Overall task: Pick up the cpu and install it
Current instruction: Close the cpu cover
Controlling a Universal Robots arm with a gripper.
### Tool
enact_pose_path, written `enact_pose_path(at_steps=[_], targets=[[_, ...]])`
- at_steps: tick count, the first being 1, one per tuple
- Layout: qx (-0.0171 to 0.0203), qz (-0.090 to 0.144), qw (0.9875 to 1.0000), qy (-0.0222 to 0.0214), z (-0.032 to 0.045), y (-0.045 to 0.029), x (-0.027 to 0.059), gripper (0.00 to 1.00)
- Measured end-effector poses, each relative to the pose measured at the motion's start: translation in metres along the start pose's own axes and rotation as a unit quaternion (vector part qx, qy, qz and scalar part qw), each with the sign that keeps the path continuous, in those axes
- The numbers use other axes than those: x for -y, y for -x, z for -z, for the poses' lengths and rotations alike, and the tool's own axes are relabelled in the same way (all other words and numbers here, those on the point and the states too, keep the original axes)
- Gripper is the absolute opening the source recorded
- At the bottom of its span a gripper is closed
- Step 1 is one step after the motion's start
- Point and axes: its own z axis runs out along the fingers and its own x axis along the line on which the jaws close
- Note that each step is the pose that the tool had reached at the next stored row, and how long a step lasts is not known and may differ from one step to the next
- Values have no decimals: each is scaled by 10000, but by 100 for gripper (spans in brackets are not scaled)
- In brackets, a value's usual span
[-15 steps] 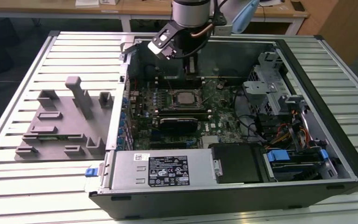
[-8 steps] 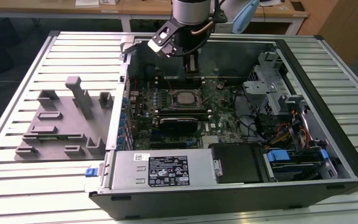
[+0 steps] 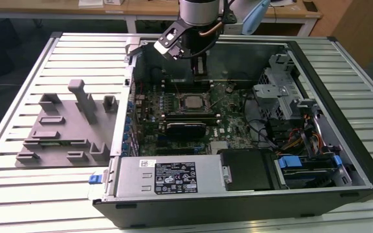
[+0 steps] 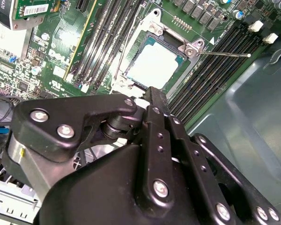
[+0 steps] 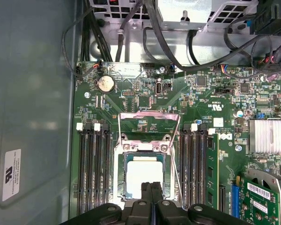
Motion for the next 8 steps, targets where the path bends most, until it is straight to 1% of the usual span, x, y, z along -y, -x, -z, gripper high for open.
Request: enact_pose_path(at_steps=[6, 8], targets=[[1, 0, 10000, -1, 44, 1, -3, 11], [0, 0, 10000, 1, 44, 1, -3, 11]])
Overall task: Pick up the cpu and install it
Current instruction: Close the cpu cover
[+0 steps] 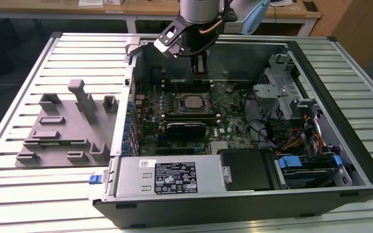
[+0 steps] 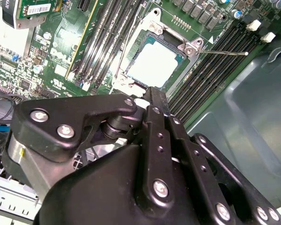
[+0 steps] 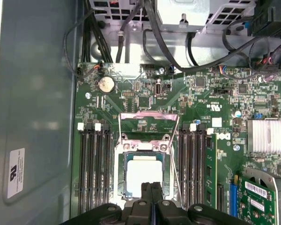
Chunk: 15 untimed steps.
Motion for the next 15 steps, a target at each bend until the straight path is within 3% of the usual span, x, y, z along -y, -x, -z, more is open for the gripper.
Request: enact_pose_path(at_steps=[6, 15], targets=[[1, -1, 10000, -1, -2, -1, -33, 11], [1, -1, 10000, -1, -18, -3, -265, 11]])
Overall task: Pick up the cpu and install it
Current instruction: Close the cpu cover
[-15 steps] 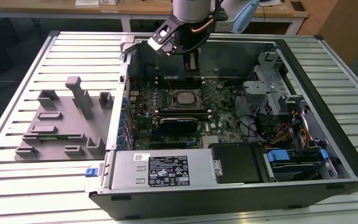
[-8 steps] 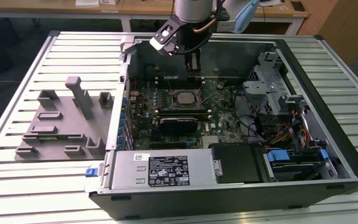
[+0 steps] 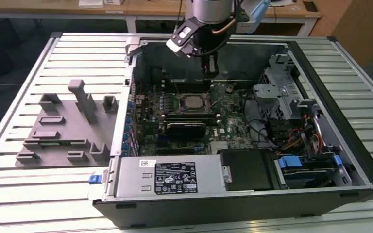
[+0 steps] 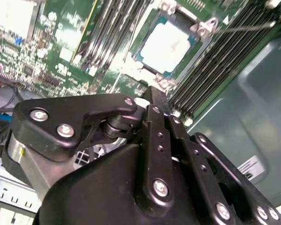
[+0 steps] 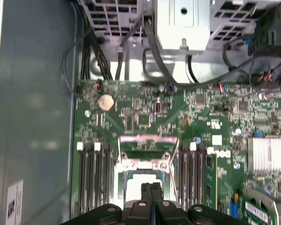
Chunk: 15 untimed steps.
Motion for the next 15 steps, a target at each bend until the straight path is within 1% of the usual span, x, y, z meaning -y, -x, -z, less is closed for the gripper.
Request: enact_pose_path(at_steps=[7, 15], targets=[[0, 1, 10000, 0, -13, -2, -179, 11], [1, 0, 10000, -1, -26, -4, -326, 11]])
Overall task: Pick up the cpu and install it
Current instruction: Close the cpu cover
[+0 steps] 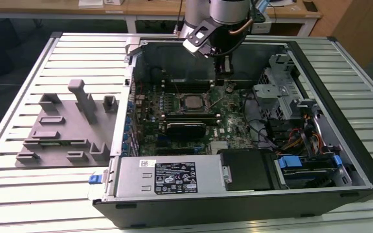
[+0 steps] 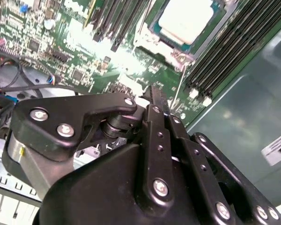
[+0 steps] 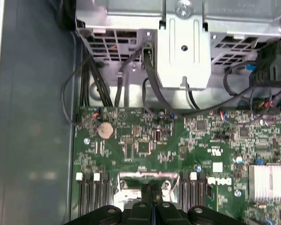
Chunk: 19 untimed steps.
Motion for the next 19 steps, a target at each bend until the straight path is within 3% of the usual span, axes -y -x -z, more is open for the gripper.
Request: enact_pose_path(at_steps=[7, 19], targets=[[-1, 1, 10000, -1, -20, -2, -150, 11], [0, 1, 10000, -12, -140, -7, -259, 11]])
